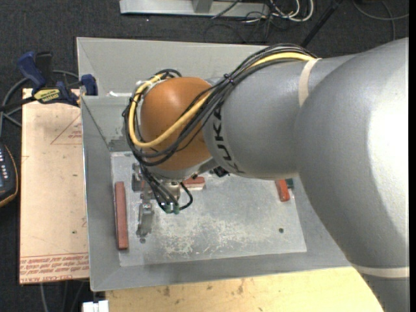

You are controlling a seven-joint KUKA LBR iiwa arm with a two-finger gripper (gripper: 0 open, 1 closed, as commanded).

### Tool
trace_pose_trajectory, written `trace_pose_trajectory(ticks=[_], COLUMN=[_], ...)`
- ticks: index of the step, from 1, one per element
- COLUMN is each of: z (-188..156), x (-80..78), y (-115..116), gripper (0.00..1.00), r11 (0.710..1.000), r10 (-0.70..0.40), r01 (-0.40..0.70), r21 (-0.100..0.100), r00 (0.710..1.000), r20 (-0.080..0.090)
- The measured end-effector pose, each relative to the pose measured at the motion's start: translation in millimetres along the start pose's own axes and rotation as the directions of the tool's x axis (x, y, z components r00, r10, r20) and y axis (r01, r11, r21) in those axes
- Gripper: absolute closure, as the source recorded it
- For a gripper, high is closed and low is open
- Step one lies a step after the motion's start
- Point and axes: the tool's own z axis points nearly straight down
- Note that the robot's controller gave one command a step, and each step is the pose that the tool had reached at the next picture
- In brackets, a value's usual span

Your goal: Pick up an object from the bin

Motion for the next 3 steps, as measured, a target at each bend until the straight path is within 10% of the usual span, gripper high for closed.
trace_pose_trajectory(ticks=[1, 2, 3], z=[9.3, 76.0, 70.2], x=[30.9, -42.9, -43.1], y=[-46.8, -83.8, -80.0], gripper=[0.00, 0.00, 1.00], r11=[0.998, 0.996, 0.997], r10=[0.065, 0.084, 0.080], r01=[-0.065, -0.084, -0.080], r21=[0.001, 0.000, -0.004], r00=[0.998, 0.996, 0.997], r20=[0.003, 0.010, 0.014])
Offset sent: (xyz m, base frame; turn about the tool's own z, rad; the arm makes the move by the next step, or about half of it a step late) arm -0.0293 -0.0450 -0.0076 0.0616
